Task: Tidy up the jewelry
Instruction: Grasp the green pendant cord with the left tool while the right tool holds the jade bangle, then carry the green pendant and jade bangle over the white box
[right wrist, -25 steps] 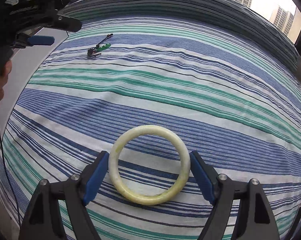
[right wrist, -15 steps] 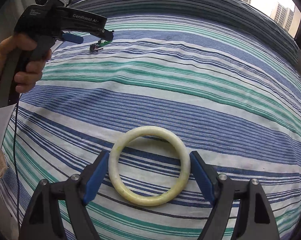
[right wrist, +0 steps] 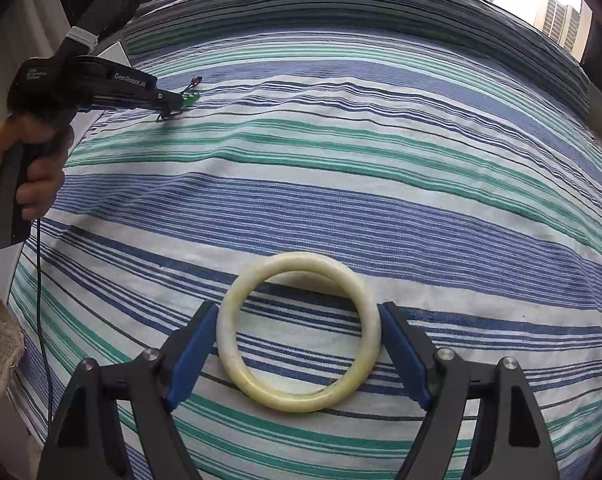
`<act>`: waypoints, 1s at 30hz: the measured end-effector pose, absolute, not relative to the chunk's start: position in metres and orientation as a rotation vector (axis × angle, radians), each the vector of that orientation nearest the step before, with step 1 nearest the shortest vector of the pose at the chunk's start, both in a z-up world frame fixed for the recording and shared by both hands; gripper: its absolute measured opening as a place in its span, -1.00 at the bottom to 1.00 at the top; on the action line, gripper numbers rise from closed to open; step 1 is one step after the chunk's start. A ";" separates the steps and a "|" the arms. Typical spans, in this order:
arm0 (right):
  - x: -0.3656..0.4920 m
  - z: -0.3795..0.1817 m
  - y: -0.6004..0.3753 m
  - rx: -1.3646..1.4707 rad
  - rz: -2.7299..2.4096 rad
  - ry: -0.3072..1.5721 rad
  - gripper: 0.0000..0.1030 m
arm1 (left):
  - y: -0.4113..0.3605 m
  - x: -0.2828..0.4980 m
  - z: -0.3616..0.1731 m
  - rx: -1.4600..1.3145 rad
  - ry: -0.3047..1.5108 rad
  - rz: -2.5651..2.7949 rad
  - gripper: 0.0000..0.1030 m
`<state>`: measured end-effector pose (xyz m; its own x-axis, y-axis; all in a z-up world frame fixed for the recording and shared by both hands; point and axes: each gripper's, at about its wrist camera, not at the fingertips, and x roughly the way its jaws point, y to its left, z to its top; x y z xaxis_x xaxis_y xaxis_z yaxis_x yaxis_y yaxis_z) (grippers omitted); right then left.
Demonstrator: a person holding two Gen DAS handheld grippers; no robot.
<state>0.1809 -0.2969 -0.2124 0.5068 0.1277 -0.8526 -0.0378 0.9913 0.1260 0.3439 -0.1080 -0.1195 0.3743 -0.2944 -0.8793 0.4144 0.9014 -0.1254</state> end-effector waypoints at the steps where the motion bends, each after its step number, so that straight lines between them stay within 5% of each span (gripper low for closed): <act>1: 0.180 -0.212 -0.297 0.098 0.104 1.035 0.60 | -0.099 0.333 -0.116 0.128 1.090 -0.470 -0.81; 18: 0.133 -0.214 -0.275 -0.023 0.079 1.075 0.60 | -0.048 0.180 -0.131 0.214 1.056 -0.516 -0.77; 20: 0.134 -0.215 -0.272 -0.026 0.069 1.077 0.61 | -0.043 0.177 -0.136 0.208 1.073 -0.518 -0.53; 22: 0.135 -0.215 -0.271 -0.022 0.063 1.081 0.61 | -0.038 0.172 -0.137 0.207 1.073 -0.509 0.11; 23: 0.135 -0.215 -0.272 -0.015 0.061 1.085 0.61 | -0.036 0.169 -0.137 0.210 1.069 -0.501 0.22; 30: 0.139 -0.212 -0.287 0.103 0.089 1.133 0.61 | -0.033 0.157 -0.135 0.222 1.080 -0.508 0.32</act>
<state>0.1392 -0.2869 -0.2120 0.4211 0.1234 -0.8986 -0.0183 0.9917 0.1276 0.1572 -0.0326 -0.1346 0.3708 -0.2864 -0.8835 0.4983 0.8641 -0.0709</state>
